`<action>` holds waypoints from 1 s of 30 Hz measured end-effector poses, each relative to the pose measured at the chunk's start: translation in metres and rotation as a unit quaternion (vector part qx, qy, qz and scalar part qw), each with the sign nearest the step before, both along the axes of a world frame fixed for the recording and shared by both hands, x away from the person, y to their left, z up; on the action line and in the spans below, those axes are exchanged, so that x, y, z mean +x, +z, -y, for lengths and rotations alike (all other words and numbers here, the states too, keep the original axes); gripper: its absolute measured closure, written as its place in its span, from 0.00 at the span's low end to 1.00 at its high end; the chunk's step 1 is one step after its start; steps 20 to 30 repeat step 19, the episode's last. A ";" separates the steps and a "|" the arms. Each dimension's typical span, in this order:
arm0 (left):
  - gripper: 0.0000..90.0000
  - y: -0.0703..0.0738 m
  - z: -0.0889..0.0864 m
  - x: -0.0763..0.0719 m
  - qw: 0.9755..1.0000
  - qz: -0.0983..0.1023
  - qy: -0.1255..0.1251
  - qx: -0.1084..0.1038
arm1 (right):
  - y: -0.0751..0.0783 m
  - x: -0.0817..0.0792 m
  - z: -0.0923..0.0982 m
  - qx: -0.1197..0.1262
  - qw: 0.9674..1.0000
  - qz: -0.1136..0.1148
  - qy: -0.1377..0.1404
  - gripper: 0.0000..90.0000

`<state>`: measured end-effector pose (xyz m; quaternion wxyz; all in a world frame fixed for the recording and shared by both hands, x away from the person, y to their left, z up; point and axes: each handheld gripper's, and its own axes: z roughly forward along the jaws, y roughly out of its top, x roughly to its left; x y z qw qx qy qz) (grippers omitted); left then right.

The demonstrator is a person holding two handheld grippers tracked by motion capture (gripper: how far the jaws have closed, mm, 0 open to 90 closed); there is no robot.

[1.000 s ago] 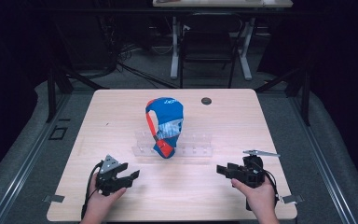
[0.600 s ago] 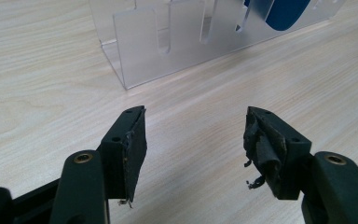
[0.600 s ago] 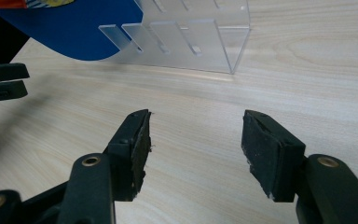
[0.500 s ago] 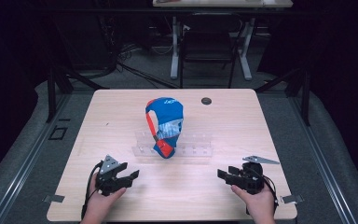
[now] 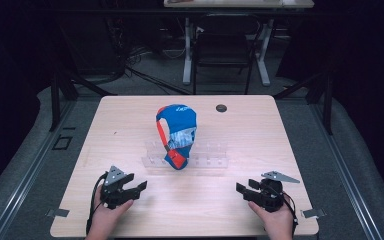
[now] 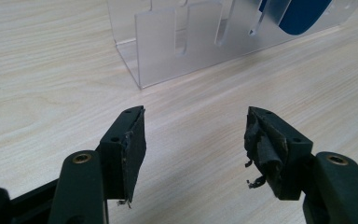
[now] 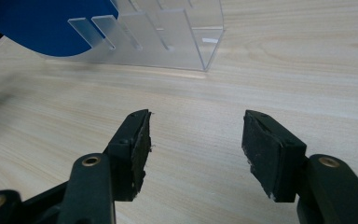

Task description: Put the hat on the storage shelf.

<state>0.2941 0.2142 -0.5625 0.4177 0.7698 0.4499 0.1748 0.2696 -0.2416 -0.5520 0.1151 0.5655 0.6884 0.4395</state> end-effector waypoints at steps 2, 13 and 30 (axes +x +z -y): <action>0.43 0.000 0.001 0.000 1.000 0.000 0.000 0.001 | -0.001 0.000 0.001 0.007 1.000 -0.002 -0.002 0.46; 0.43 -0.003 0.006 0.000 1.000 0.000 -0.008 0.005 | -0.003 0.001 0.003 0.017 1.000 -0.004 -0.010 0.46; 0.43 -0.003 0.011 0.000 1.000 0.005 -0.017 0.003 | -0.002 0.001 0.006 0.019 1.000 -0.002 -0.013 0.46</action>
